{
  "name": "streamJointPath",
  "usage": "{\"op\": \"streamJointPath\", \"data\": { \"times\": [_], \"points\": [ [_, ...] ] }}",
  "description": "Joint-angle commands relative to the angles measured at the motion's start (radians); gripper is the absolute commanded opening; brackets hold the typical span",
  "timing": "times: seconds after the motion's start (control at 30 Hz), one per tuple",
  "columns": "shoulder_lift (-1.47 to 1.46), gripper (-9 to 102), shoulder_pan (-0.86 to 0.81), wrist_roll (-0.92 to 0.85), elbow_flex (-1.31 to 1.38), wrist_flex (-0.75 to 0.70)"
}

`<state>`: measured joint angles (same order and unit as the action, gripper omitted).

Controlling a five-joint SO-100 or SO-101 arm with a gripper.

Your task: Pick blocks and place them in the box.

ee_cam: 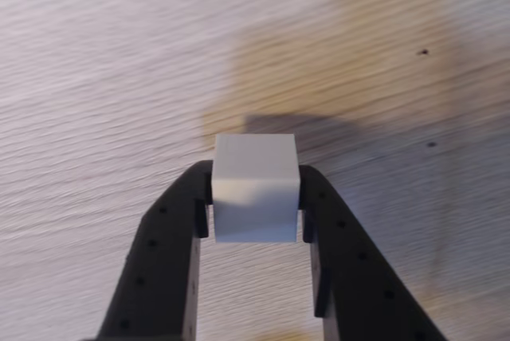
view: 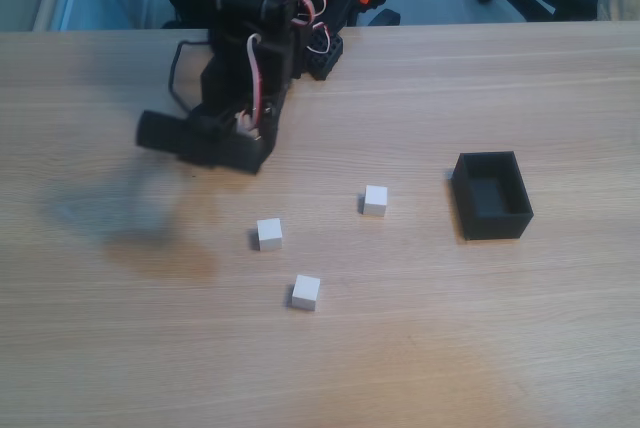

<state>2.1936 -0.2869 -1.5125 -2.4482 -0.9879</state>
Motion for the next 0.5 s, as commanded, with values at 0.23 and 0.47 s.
{"op": "streamJointPath", "data": {
  "times": [0.23, 0.47],
  "points": [
    [0.204, 0, 0.434, 0.152, 0.186, -0.146],
    [0.083, 0, 0.692, 0.29, 0.422, -0.184]
  ]
}}
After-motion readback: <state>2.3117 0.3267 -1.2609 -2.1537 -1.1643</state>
